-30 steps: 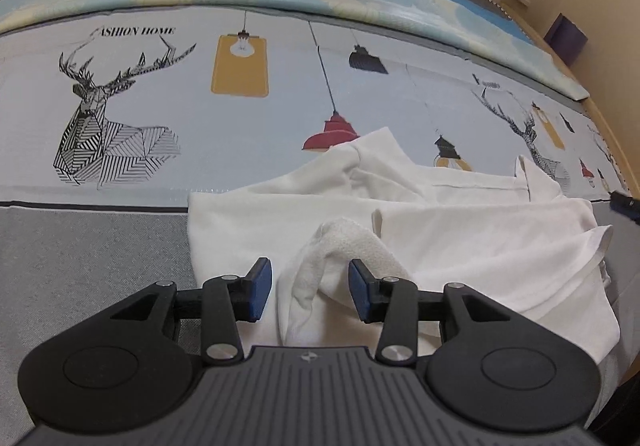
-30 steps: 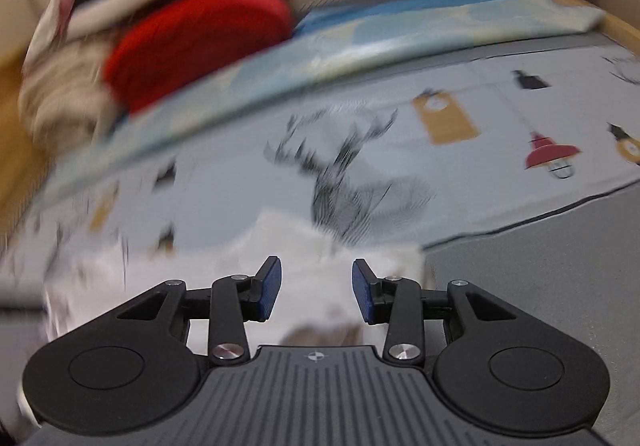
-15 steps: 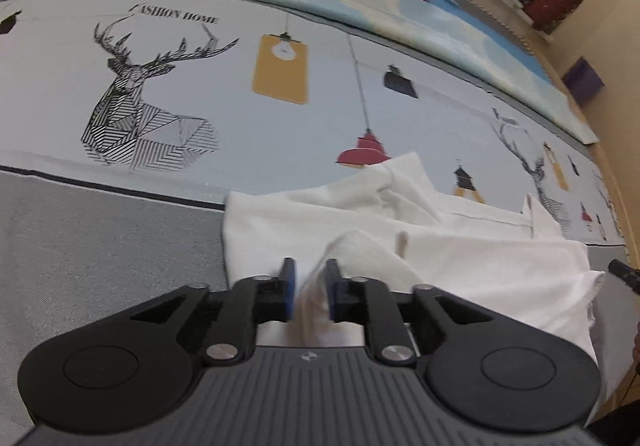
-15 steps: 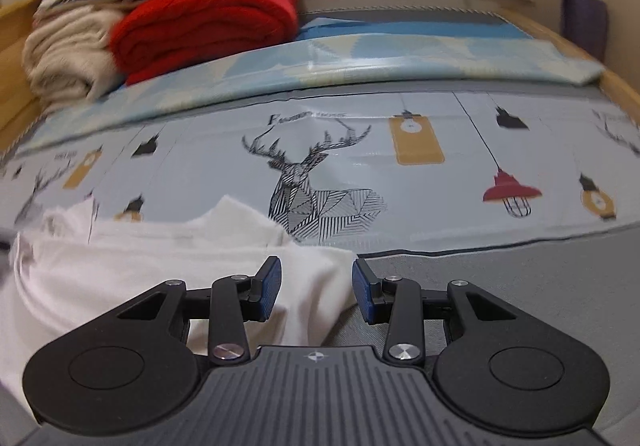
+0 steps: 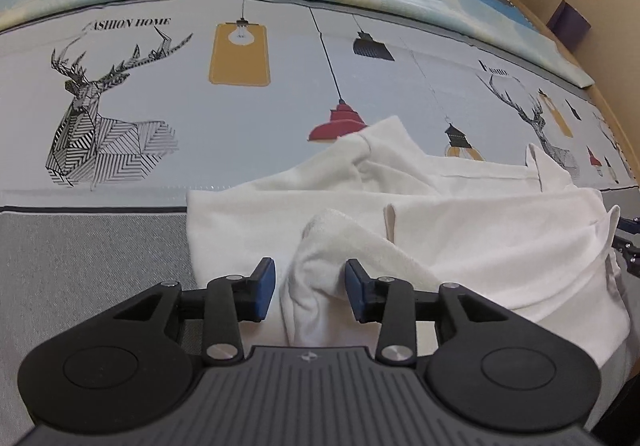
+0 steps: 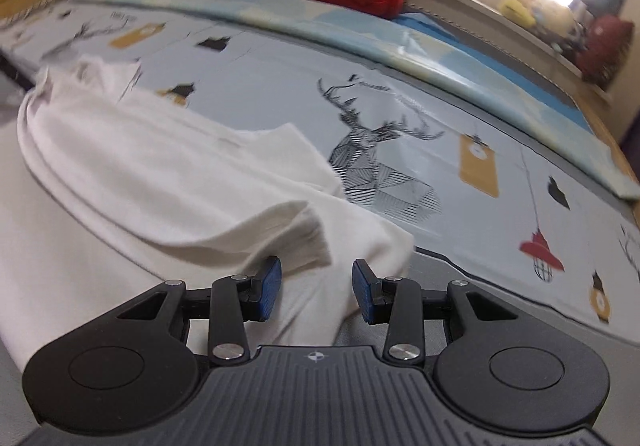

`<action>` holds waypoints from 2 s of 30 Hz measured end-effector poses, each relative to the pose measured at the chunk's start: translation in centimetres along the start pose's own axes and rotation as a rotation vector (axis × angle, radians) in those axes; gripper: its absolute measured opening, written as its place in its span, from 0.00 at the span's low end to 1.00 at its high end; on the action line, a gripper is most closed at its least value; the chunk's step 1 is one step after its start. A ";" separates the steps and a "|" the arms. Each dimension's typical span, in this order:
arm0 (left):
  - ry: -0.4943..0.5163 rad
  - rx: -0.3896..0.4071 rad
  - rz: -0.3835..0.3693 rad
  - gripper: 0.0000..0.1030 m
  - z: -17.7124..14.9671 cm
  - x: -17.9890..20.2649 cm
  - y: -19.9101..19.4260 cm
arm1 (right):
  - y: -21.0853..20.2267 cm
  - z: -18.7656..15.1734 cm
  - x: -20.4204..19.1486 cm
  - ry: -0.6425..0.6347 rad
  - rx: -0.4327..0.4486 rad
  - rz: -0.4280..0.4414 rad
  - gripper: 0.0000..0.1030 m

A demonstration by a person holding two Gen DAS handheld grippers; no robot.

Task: Fold small clothes

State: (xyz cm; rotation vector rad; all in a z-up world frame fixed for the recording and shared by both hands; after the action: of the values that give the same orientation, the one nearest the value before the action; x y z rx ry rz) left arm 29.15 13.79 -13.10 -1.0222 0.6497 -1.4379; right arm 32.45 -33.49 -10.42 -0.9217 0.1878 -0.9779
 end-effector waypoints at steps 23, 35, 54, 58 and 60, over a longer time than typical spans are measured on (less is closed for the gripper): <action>-0.135 0.179 -0.022 0.00 4.5 -2.9 -2.5 | 1.0 4.5 3.5 0.303 0.145 0.110 0.03; -0.012 -0.073 -0.146 0.37 1.2 0.0 0.7 | 3.6 2.1 2.9 0.322 -0.022 0.143 0.11; -0.165 0.205 -0.011 0.08 7.0 -2.5 1.1 | 3.9 4.3 7.8 0.598 0.121 0.021 0.03; -0.225 0.151 -0.054 0.19 6.5 -3.2 -0.3 | 4.9 2.9 8.5 0.615 0.019 -0.094 0.22; -0.230 0.126 -0.124 0.19 6.1 -2.7 -1.6 | 4.3 2.2 8.4 0.670 0.022 -0.039 0.23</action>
State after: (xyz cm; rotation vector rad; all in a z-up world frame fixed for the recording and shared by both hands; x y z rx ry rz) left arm 33.46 17.75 -9.46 -1.1235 0.3303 -1.4224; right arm 41.20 -37.76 -10.13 -0.5495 0.7232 -1.2976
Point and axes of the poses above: each gripper's, at about its wrist camera, not at the fingertips, and y roughly the way its jaws point, x to its right, z to its top, the point moved 9 cm from there along y, roughly the way its jaws point, and after that the axes turned 3 degrees about -y, right-handed, at the moved point
